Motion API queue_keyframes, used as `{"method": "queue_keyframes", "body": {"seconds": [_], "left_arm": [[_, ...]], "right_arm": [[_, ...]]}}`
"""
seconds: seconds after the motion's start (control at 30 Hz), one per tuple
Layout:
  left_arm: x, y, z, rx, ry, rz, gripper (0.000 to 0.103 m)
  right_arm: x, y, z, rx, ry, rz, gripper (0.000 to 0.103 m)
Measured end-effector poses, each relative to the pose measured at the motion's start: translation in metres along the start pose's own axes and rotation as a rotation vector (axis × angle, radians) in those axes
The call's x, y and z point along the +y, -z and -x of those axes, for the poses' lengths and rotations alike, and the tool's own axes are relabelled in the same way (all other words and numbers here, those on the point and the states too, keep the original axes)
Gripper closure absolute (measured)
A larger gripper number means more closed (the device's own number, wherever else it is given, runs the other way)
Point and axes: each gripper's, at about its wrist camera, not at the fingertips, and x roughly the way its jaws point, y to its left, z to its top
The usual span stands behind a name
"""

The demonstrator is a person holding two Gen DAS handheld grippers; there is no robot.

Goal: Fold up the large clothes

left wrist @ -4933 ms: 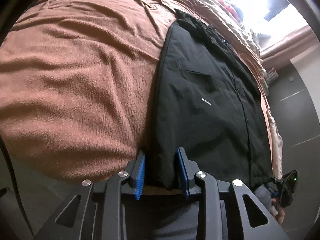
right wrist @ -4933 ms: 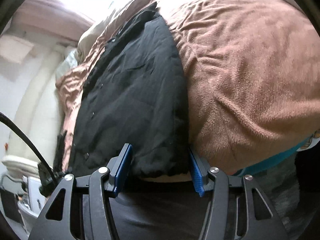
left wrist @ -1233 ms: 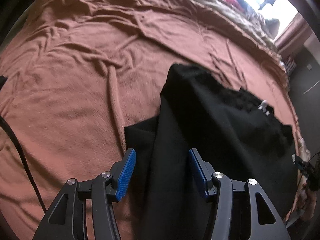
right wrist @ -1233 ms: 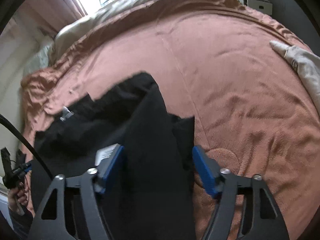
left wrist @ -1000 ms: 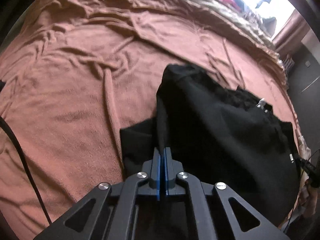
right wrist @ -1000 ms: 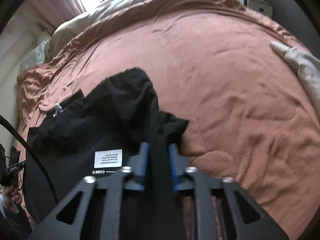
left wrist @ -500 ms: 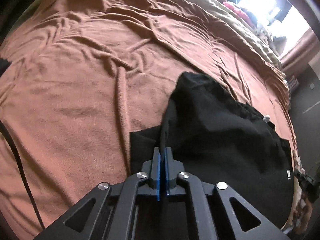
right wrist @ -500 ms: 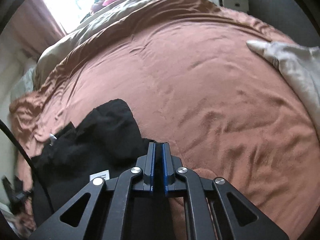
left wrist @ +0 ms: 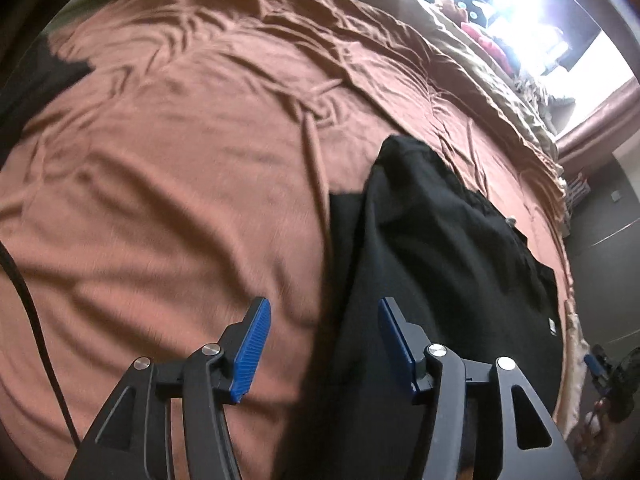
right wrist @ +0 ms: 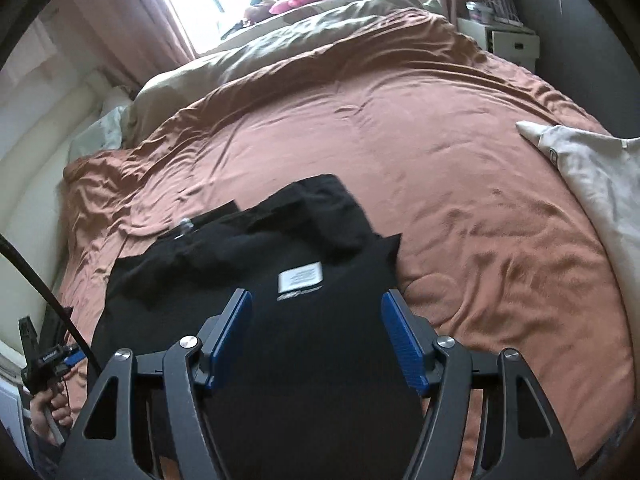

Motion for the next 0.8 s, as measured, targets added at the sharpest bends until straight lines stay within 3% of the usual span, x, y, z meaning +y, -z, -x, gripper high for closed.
{"method": "queue_keyframes", "body": {"seconds": [0.17, 0.23, 0.4, 0.73, 0.8], "left_arm": [[0.019, 0.030, 0.012, 0.023, 0.041, 0.050, 0.027], [0.025, 0.041, 0.014, 0.036, 0.063, 0.077, 0.027], [0.033, 0.064, 0.010, 0.086, 0.125, 0.119, 0.027], [0.032, 0.079, 0.007, 0.125, 0.260, 0.191, 0.027], [0.030, 0.078, -0.002, 0.128, 0.278, 0.202, 0.031]], "right_arm": [[0.025, 0.025, 0.004, 0.038, -0.031, 0.030, 0.038], [0.041, 0.035, 0.005, 0.056, -0.047, 0.052, 0.038], [0.066, 0.060, -0.005, 0.128, -0.106, 0.087, 0.057], [0.103, 0.084, -0.036, 0.238, -0.141, 0.125, 0.074], [0.109, 0.087, -0.043, 0.263, -0.138, 0.134, 0.079]]}}
